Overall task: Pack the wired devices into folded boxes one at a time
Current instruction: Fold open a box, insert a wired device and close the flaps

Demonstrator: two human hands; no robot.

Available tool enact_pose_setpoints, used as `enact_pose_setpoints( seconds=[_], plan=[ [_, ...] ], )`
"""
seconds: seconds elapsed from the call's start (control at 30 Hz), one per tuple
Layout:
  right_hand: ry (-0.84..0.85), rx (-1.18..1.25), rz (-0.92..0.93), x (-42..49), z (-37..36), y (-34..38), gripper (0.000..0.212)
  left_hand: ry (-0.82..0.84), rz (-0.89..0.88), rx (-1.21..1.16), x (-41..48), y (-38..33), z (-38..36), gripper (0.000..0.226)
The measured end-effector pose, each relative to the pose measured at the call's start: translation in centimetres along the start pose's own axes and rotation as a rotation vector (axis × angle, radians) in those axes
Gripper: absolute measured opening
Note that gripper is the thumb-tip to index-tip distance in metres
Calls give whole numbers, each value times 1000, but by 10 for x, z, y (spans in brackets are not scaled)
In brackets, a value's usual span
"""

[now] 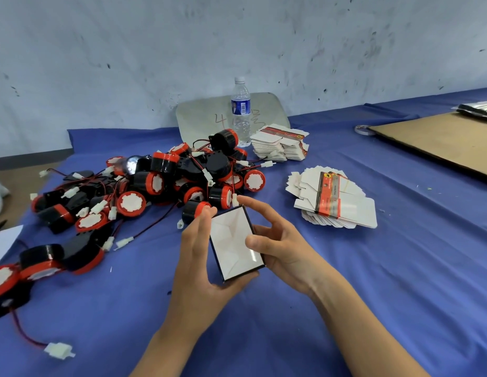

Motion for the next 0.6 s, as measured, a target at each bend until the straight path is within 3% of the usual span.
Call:
enact_pose_setpoints(
  seconds=[0.13,0.23,0.33,0.43,0.5,0.6],
  plan=[
    [-29,-81,13,-1,5,2,78,30,48,-24,-1,12,-8,99],
    [-26,-181,-4,-2,2,3,74,90,106,56,-2,24,-15,109],
    [-42,-329,47,-4,2,10,78,198,144,-18,-5,31,-25,119],
    [-54,-796,77,-5,-5,16,77,235,164,-168,-8,35,-32,91],
    [-20,-1106,141,-4,-18,16,62,215,304,-294,-12,50,-31,69],
    [-96,-1246,290,-8,-28,25,46,150,502,-391,-17,77,-27,57]
  ],
)
Point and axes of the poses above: each hand's wrist, its own x-axis towards the middle knuckle, its own z-axis out of the back of the hand, y = z × x, the point moved 10 cm from there along x, towards the middle knuckle, and after that the axes turned 10 degrees about y, right-handed, at the moved point
